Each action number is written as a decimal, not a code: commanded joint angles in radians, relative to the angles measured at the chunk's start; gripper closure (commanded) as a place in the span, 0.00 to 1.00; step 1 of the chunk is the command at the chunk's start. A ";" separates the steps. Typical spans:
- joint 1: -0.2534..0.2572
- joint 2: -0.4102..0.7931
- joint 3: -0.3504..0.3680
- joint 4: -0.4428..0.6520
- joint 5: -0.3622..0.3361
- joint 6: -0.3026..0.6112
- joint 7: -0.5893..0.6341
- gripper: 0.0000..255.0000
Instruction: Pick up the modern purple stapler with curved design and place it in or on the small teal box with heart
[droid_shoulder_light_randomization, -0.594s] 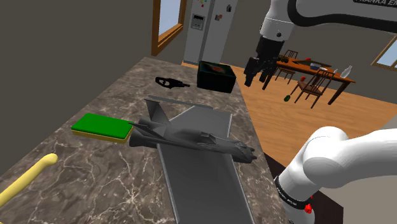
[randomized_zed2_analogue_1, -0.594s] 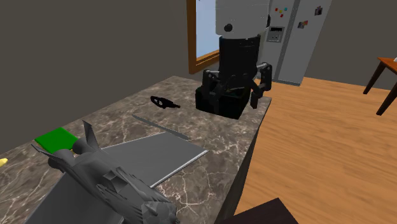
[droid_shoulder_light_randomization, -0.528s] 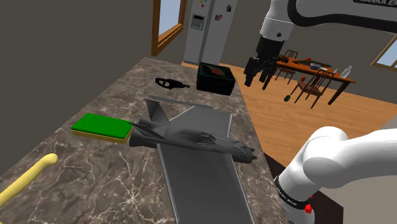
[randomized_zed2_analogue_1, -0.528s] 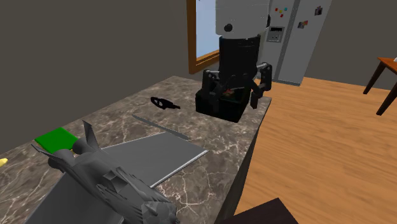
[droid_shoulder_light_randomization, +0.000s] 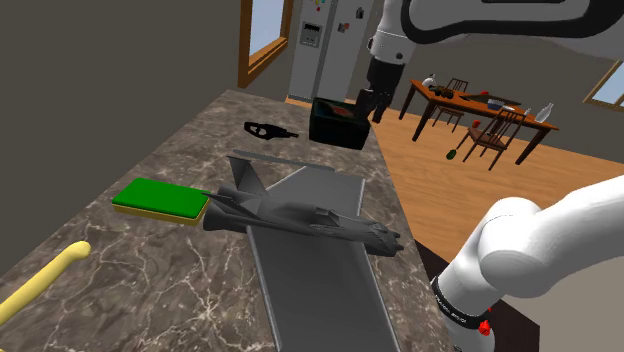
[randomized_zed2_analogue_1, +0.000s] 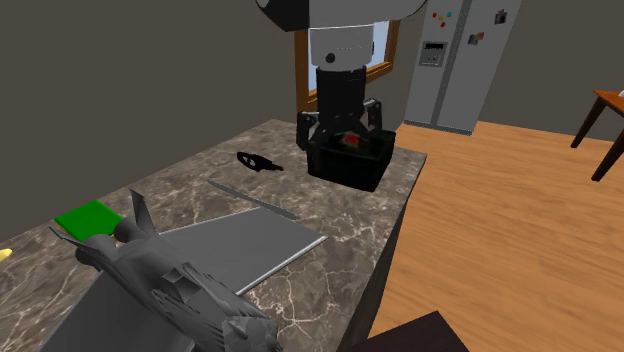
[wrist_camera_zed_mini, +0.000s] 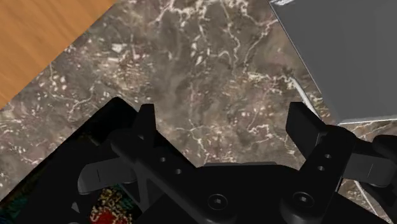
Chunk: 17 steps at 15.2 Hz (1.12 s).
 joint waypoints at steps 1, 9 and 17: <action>0.019 0.094 -0.012 0.056 0.005 0.041 -0.059 0.00; 0.082 0.384 -0.018 0.269 0.048 0.123 -0.269 0.00; 0.123 0.659 0.019 0.534 0.091 0.134 -0.456 0.00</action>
